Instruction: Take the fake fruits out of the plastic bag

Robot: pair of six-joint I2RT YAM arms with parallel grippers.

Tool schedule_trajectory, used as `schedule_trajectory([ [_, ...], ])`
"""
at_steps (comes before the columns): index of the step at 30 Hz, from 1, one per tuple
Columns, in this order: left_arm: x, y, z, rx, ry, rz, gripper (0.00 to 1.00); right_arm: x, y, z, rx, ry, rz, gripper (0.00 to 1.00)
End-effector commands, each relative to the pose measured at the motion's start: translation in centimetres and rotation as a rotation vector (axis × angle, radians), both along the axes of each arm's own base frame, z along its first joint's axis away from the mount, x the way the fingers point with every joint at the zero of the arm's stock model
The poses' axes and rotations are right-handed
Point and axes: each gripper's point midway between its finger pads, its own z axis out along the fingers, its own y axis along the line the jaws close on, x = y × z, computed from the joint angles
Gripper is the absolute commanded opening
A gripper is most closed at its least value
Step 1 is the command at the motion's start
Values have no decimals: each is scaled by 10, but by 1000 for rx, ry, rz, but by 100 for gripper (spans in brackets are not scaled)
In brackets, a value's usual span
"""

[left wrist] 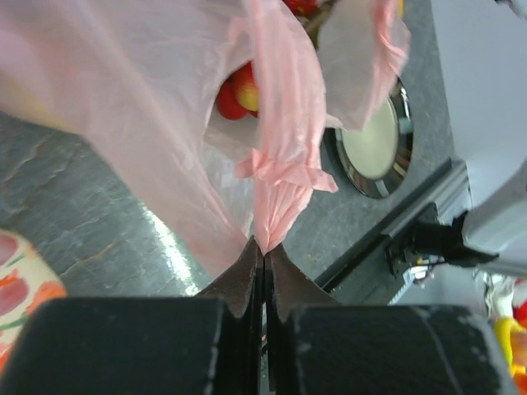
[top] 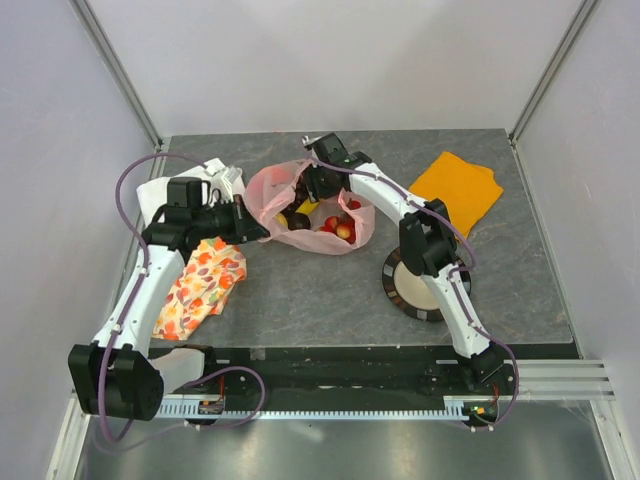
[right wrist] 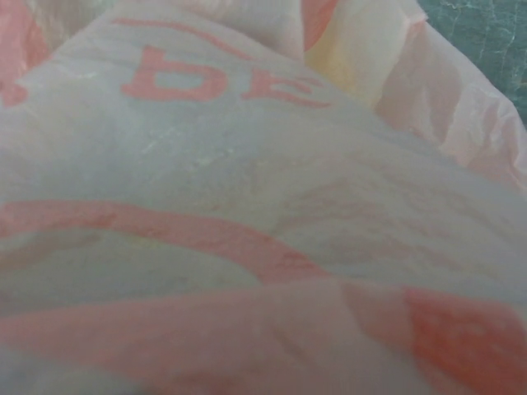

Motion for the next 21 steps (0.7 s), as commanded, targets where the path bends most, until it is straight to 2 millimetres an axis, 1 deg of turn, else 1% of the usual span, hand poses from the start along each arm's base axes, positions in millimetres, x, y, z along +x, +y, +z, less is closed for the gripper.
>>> schedule_trajectory([
  [1, -17, -21, 10, -6, -77, -175, 2, 14, 0, 7, 49, -1, -54, 64],
  [4, -19, -23, 6, 6, -63, -186, 2, 18, -2, 4, 61, 11, -64, 64],
  [6, -18, -23, 6, 11, -60, -188, 1, 17, -2, -2, 78, 37, -71, 63],
  [7, -18, -23, 5, 15, -59, -191, 2, 18, -4, -6, 90, 54, -71, 60],
  [10, -14, -20, 5, 37, -72, -183, 2, 17, -4, -11, 103, 73, -64, 52],
  [12, -12, -19, 4, 50, -78, -181, 2, 18, -3, -10, 127, 80, -58, 51],
  [13, -11, -18, 3, 56, -80, -178, 2, 16, 1, -6, 162, 96, -45, 51],
  [15, -12, -18, 1, 56, -75, -182, 2, 19, 8, 11, 231, 90, -44, 51],
  [18, -13, -19, -2, 50, -65, -190, 2, 19, 19, 29, 298, 84, -26, 54],
  [21, -13, -19, -3, 53, -63, -192, 2, 17, 29, 36, 365, 106, -11, 56],
])
